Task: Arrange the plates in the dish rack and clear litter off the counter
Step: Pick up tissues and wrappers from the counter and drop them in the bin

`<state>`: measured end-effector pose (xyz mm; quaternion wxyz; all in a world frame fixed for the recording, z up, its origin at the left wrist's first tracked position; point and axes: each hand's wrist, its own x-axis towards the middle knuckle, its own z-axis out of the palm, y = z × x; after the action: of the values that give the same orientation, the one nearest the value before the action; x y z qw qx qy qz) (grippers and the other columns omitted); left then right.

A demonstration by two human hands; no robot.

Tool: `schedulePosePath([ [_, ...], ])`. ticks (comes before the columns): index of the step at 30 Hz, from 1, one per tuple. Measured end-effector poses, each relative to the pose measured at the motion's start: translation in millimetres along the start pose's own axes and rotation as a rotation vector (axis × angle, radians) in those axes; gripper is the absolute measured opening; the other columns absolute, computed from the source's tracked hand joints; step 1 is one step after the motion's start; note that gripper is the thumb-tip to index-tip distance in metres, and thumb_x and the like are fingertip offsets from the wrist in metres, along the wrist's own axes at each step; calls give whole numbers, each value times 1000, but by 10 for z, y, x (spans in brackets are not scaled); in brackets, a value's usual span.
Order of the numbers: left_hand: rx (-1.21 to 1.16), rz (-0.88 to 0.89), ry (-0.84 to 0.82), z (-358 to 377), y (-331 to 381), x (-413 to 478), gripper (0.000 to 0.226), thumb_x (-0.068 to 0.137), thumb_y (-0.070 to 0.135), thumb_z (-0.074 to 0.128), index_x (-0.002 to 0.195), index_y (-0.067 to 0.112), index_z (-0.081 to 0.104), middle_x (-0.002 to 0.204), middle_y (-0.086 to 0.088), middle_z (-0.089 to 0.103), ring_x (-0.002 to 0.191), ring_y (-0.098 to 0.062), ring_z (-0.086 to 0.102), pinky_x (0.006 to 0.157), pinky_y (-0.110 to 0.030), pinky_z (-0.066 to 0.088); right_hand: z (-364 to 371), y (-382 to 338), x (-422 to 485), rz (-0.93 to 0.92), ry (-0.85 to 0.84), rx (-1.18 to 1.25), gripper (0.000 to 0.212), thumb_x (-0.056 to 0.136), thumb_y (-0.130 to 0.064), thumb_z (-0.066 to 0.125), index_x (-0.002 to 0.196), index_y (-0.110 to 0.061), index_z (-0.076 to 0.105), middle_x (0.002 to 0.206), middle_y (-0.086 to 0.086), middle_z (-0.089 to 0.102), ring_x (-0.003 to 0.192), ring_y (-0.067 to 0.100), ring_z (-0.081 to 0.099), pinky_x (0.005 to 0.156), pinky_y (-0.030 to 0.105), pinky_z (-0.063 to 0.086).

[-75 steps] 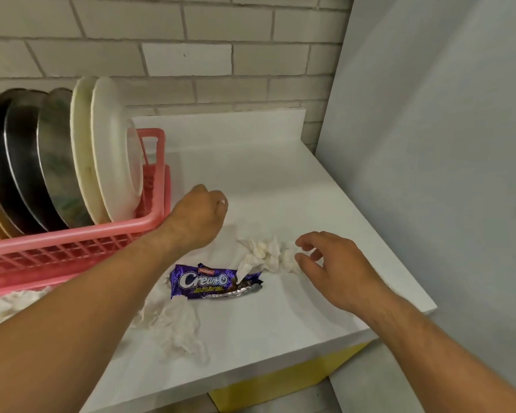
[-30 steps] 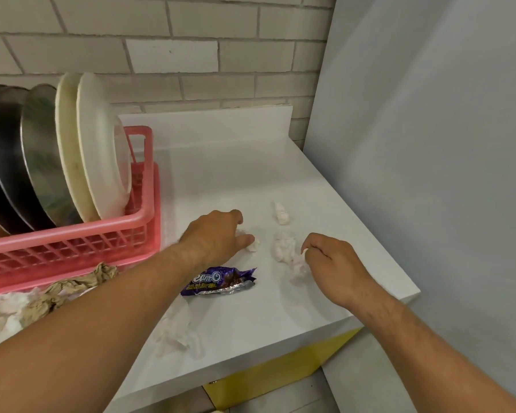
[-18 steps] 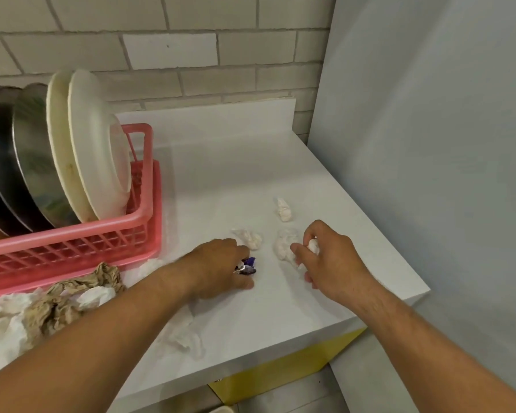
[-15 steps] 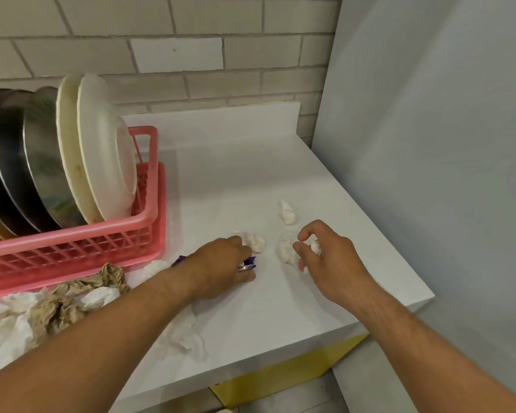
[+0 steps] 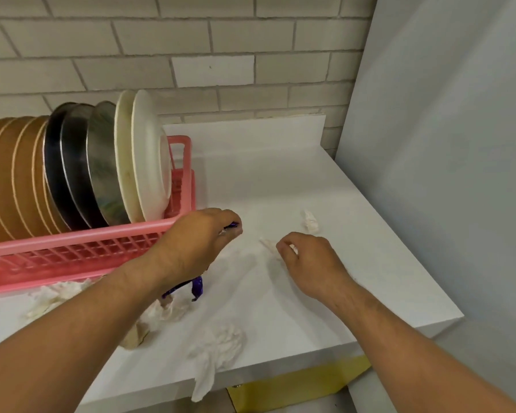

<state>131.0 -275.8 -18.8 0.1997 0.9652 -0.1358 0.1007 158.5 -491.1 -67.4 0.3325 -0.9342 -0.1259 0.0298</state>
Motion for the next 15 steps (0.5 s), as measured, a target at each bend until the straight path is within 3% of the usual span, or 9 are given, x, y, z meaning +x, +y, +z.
schedulePosePath([
  [3,52,-30,94,-162,-56,-112,37,82,56,53,91,21,61,82,7,59,73,-12,55,69,-29,49,107,-100,-34,6,1,24,37,95,-52,44,80,-23,62,68,-7,62,64,9,58,58,26,47],
  [6,88,-78,74,-263,-67,-239,52,66,62,66,101,25,53,94,9,53,79,-11,54,71,-23,49,238,-203,-116,-15,4,38,36,92,-54,47,78,-25,63,65,-10,60,63,6,57,54,22,40],
  [8,89,-100,30,-267,-65,-347,59,68,46,80,113,28,47,106,9,47,88,-11,52,77,-23,47,309,-257,-180,-29,14,37,36,92,-54,49,76,-26,63,65,-9,61,63,6,57,56,23,43],
  [11,55,-83,69,-304,-59,-516,49,81,12,70,121,25,45,115,6,44,94,-12,52,84,-26,49,358,-321,-284,-37,28,38,32,89,-55,53,68,-31,58,56,-9,58,55,4,56,51,22,37],
  [15,-20,-82,162,-483,-76,-743,34,92,7,52,124,19,48,119,3,47,98,-11,47,84,-19,39,358,-437,-454,-61,60,41,28,91,-51,54,69,-33,56,55,-10,57,54,-1,55,49,20,35],
])
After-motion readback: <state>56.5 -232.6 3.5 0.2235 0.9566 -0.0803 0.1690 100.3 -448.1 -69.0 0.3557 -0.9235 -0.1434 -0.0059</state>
